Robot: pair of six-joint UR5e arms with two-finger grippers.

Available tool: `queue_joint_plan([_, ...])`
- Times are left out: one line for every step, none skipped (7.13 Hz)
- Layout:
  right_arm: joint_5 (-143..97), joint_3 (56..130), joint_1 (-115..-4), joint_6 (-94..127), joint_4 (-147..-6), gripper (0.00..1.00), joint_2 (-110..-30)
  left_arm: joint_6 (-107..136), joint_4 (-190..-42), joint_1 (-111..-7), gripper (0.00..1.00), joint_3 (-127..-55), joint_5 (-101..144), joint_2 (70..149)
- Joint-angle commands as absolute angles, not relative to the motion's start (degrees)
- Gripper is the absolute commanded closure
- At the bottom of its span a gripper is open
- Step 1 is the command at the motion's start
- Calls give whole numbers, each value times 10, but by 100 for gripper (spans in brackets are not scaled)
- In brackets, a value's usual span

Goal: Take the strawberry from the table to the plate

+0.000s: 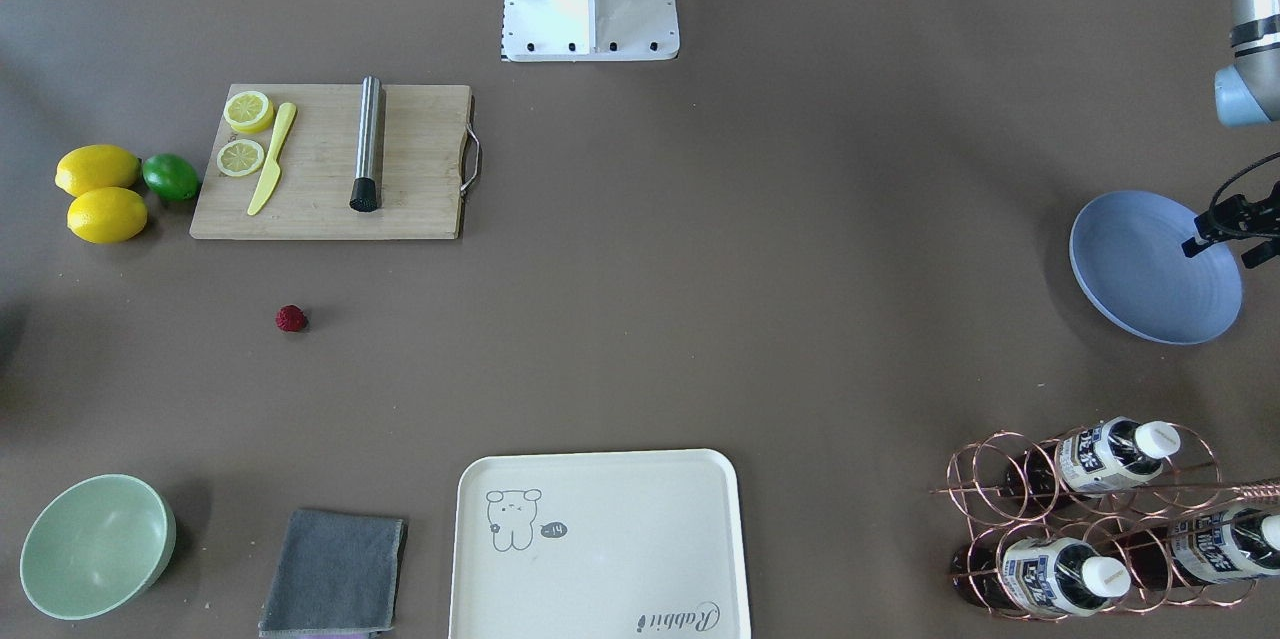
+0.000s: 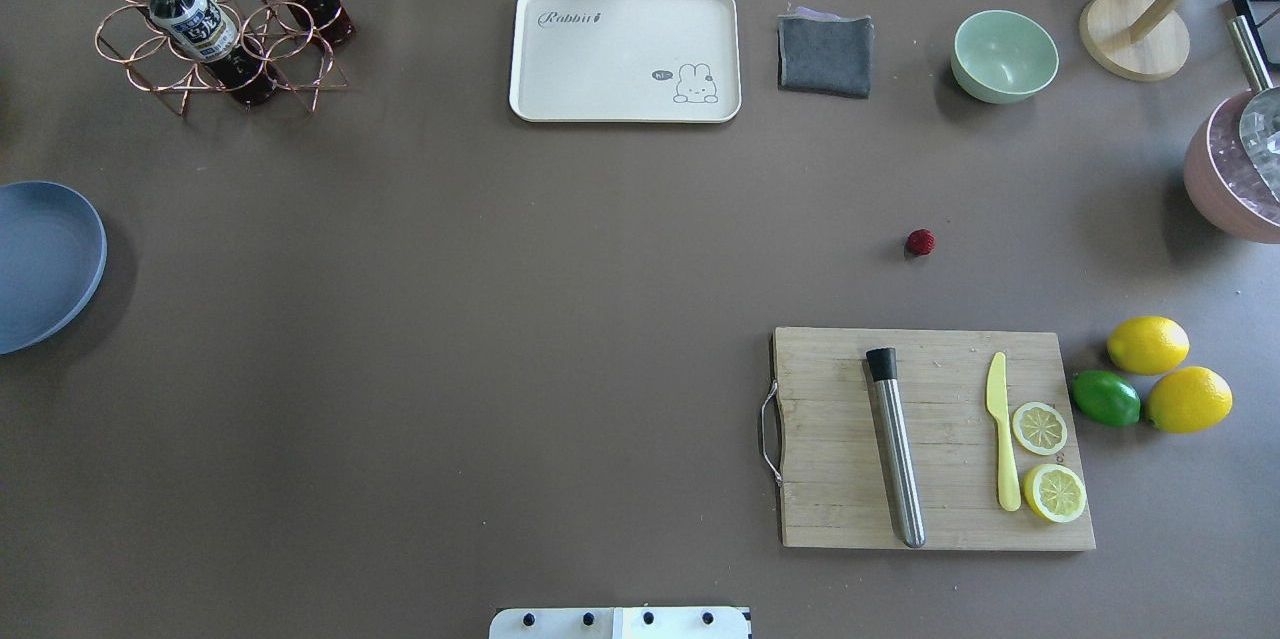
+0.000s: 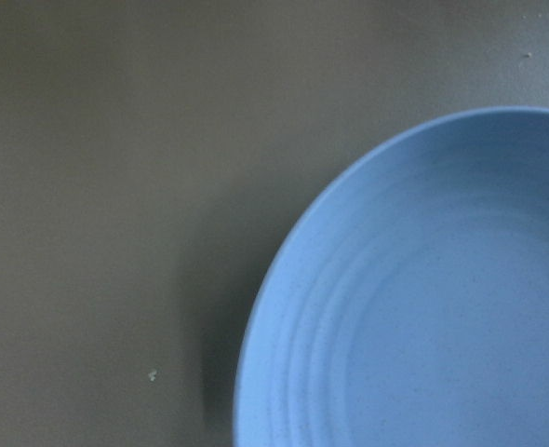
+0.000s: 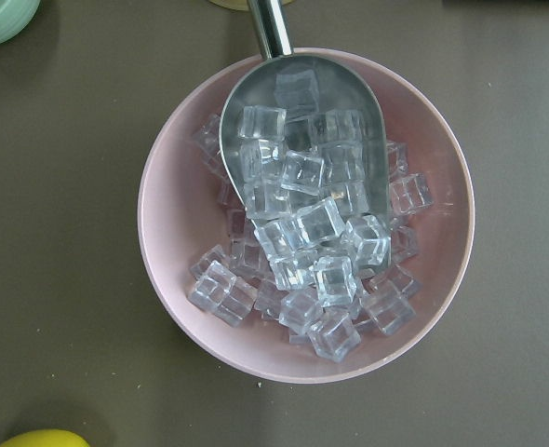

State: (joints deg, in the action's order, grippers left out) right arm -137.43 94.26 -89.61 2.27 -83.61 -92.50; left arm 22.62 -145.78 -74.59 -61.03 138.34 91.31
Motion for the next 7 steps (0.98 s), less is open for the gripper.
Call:
queue_joint_plan([-1375, 946, -896, 27, -836, 0, -925, 226, -1457, -745, 31, -604, 1383, 912])
queue_joint_plan([-1375, 946, -896, 28, -836, 0, -925, 226, -1457, -745, 59, -600, 1383, 913])
queue_joint_plan([-1375, 946, -896, 29, -836, 0, -925, 226, -1458, -745, 92, -600, 1383, 912])
queue_joint_plan([-1375, 945, -896, 29, -836, 0, -925, 226, -1458, -745, 100, -600, 1383, 911])
queue_joint_plan([-1375, 945, -895, 29, -836, 0, -925, 227, -1458, -746, 100, -602, 1385, 912])
queue_joint_plan([-1375, 945, -896, 29, -836, 0, -925, 239, -1455, -751, 100, -607, 1395, 916])
queue_joint_plan([-1375, 942, -895, 29, -836, 0, -925, 291, -1454, -759, 100, -611, 1429, 933])
